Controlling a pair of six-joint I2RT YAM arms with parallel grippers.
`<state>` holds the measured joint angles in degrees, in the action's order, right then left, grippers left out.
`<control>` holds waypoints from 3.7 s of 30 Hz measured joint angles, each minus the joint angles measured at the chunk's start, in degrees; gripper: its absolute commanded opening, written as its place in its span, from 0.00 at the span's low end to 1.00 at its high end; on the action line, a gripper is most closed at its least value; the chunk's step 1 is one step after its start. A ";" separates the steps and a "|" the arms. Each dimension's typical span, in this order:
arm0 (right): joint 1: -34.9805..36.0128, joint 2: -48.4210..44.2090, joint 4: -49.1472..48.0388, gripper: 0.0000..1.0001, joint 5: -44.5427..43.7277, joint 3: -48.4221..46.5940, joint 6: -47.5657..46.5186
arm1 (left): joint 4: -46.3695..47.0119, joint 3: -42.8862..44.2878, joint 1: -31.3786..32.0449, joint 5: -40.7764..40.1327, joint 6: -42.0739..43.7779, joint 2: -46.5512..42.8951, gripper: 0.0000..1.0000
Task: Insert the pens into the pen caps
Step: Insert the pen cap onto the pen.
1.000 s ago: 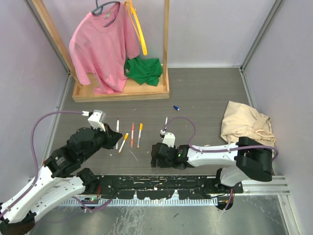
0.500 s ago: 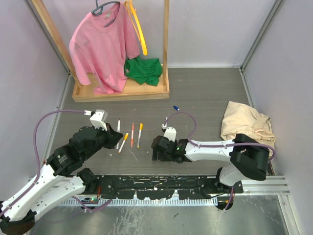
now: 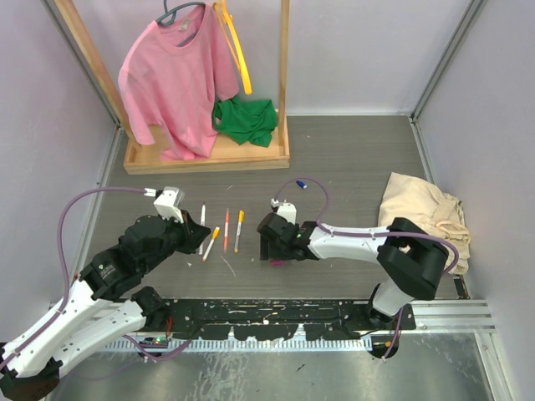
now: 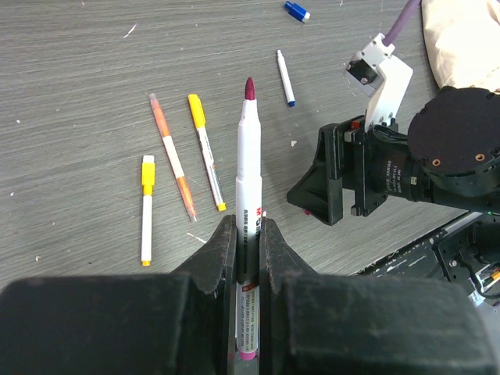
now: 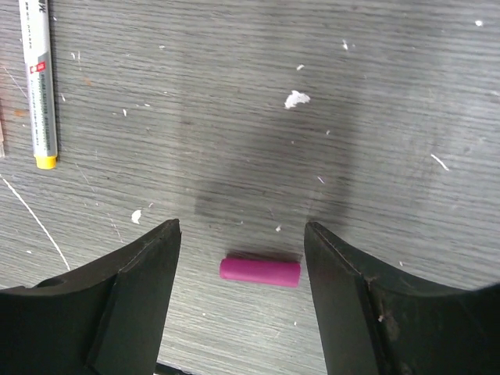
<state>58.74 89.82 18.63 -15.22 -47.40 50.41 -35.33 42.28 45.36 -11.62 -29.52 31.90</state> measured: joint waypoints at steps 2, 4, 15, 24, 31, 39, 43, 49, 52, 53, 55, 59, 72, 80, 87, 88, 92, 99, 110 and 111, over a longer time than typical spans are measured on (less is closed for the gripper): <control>-0.04 0.70 0.09 0.72 0.17 -0.81 -0.79 | 0.00 0.00 0.00 0.00 0.00 0.00 0.00; -0.04 0.83 0.26 0.73 0.07 -0.98 -0.87 | 0.00 0.00 0.00 0.00 0.00 0.00 0.00; 4.50 -5.90 5.81 0.80 -3.63 0.46 2.95 | 0.02 -0.07 0.00 0.00 0.00 0.02 0.00; 9.01 -6.01 5.40 0.80 -1.66 2.64 7.26 | 0.26 -0.35 0.00 0.02 0.00 0.11 0.00; 8.85 -3.43 4.00 0.79 -0.90 2.27 6.82 | 0.28 -0.37 0.00 0.02 0.00 0.11 0.00; 6.84 -2.89 2.91 0.78 0.85 1.88 5.20 | 0.31 -0.37 0.00 0.00 0.00 0.11 0.00; 5.03 -2.51 1.38 0.78 2.93 1.81 3.17 | 0.28 -0.37 0.00 0.00 0.00 0.11 0.00; 4.00 -0.04 -0.02 0.76 5.07 -0.37 -0.44 | 0.28 -0.37 0.00 -0.02 0.00 0.11 0.00; 3.63 1.46 -0.26 0.75 5.40 -1.81 -2.03 | 0.28 -0.37 0.00 -0.15 0.00 0.11 0.00; 3.50 1.92 -0.17 0.74 5.42 -2.27 -2.45 | 0.28 -0.37 0.00 -0.15 0.00 0.11 0.00; 3.37 3.17 0.20 0.73 5.44 -3.63 -3.54 | 0.28 -0.37 0.00 -0.15 0.00 0.11 0.00; 3.26 6.12 2.82 0.73 4.61 -7.37 -5.31 | 0.28 -0.37 0.00 -0.15 0.00 0.11 0.00; 1.75 9.05 6.93 0.74 1.16 -11.04 -6.99 | 0.28 -0.37 0.00 -0.46 0.31 0.11 0.00; 0.28 8.81 6.08 0.74 2.16 -10.73 -8.00 | 0.28 -0.37 0.00 -0.59 0.46 0.28 0.00; -1.46 10.01 6.38 0.73 4.04 -12.35 -10.05 | 0.22 -0.37 0.00 -0.66 0.46 0.15 0.00; -1.64 10.38 6.45 0.71 4.22 -12.79 -10.45 | 0.20 -0.37 0.00 -0.68 0.46 0.13 0.00; -1.99 11.87 6.78 0.64 4.76 -14.58 -12.13 | 0.09 -0.37 0.00 -0.83 0.46 0.09 0.00; -2.27 13.86 7.76 0.46 4.81 -17.00 -13.94 | -0.15 -0.37 0.00 -1.20 0.46 0.00 0.00; -2.36 14.60 9.97 0.22 3.06 -17.97 -15.82 | -0.17 -0.37 0.00 -1.25 0.48 -0.28 0.00; -2.36 14.60 9.99 0.22 3.06 -17.97 -15.87 | -0.17 -0.37 0.00 -1.25 0.48 -0.28 0.00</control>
<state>56.38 104.42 28.62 -12.16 -65.36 34.54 -35.51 41.91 45.36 -12.86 -29.04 31.62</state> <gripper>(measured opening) 0.240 0.079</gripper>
